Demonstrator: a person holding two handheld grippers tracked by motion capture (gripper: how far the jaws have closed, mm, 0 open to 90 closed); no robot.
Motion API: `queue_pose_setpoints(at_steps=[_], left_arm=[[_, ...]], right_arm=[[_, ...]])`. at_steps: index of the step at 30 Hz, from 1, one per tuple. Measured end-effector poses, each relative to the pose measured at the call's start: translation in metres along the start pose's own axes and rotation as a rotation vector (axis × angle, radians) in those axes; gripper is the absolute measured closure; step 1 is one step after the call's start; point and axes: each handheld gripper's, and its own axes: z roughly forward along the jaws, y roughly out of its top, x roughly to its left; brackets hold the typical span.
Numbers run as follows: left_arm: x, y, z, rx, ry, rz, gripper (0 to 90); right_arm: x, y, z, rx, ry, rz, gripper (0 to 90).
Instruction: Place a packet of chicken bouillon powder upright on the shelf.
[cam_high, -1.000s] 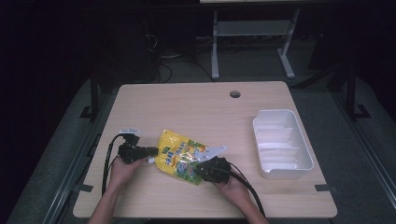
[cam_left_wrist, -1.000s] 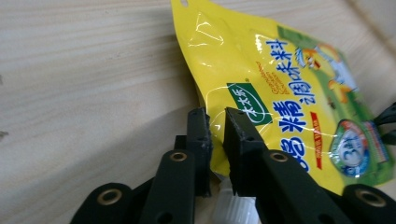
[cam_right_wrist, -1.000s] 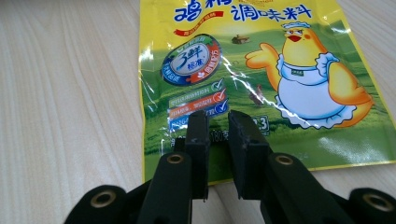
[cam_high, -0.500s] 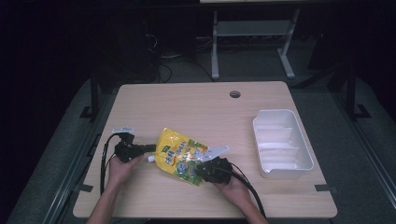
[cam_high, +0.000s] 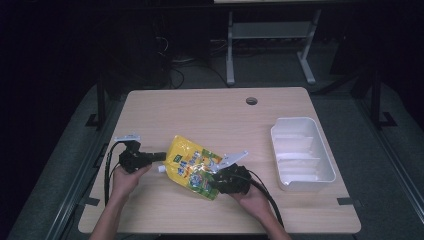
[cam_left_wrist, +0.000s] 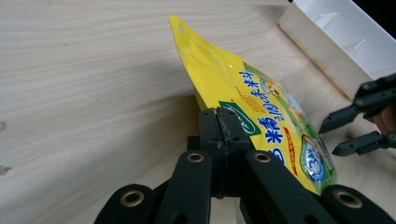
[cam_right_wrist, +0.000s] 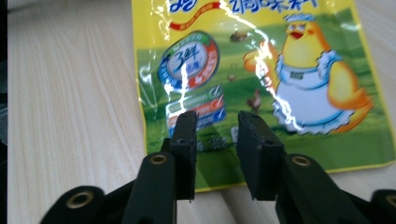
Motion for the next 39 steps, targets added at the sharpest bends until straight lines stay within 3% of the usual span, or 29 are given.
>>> queue_pose_setpoints(at_steps=[5, 7, 8, 10, 13, 14, 17, 21, 23, 27, 29, 30, 31, 32, 35, 36, 39], left_arm=[[-0.003, 0.003, -0.004, -0.015, -0.023, 0.001, 90.0], [-0.003, 0.004, -0.007, -0.026, -0.033, 0.005, 90.0], [-0.003, 0.006, -0.012, -0.041, -0.065, -0.004, 90.0], [-0.006, 0.008, -0.015, -0.046, -0.071, 0.007, 90.0], [-0.009, 0.009, -0.015, -0.023, -0.049, 0.015, 90.0], [-0.01, 0.007, -0.015, 0.011, -0.002, 0.032, 90.0], [-0.007, 0.003, -0.014, 0.028, -0.014, 0.007, 90.0], [-0.005, -0.002, -0.012, 0.066, 0.046, 0.008, 89.8], [-0.004, -0.004, -0.01, 0.076, 0.041, -0.005, 82.7], [-0.001, -0.008, -0.003, 0.119, 0.047, -0.027, 78.7], [0.001, -0.009, -0.001, 0.126, 0.046, -0.036, 73.6], [0.002, -0.01, 0.0, 0.136, 0.046, -0.052, 71.6], [0.002, -0.01, 0.0, 0.136, 0.046, -0.052, 69.9], [0.003, -0.011, 0.002, 0.147, 0.046, -0.059, 67.4], [0.004, -0.011, 0.005, 0.155, 0.044, -0.071, 64.5], [0.004, -0.012, 0.006, 0.162, 0.044, -0.077, 61.4], [0.005, -0.013, 0.009, 0.181, 0.04, -0.085, 59.7]], right_arm=[[-0.002, 0.01, -0.003, 0.011, 0.006, -0.013, 60.0], [-0.003, 0.019, -0.006, 0.012, 0.003, -0.03, 56.8], [-0.004, 0.029, -0.008, 0.001, 0.008, -0.036, 53.3], [-0.007, 0.04, -0.009, -0.005, 0.011, -0.043, 48.8], [-0.011, 0.053, -0.006, 0.01, 0.018, -0.047, 47.5], [-0.011, 0.056, -0.005, 0.022, 0.022, -0.044, 46.8], [-0.007, 0.057, -0.003, 0.034, 0.029, -0.067, 45.5], [0.001, 0.044, 0.002, 0.116, 0.021, -0.126, 39.7], [0.004, 0.034, 0.001, 0.129, 0.007, -0.132, 39.7], [0.009, 0.013, -0.002, 0.153, -0.028, -0.153, 38.2], [0.009, 0.004, -0.001, 0.164, -0.051, -0.148, 38.3], [0.008, -0.002, -0.001, 0.137, -0.052, -0.129, 43.0], [0.008, -0.002, -0.001, 0.137, -0.052, -0.129, 43.0], [0.007, -0.002, -0.001, 0.126, -0.055, -0.113, 49.5], [0.008, -0.004, 0.001, 0.125, -0.057, -0.101, 51.5], [0.009, -0.005, 0.002, 0.121, -0.051, -0.082, 57.1], [0.008, -0.008, 0.002, 0.107, -0.046, -0.062, 58.7]])
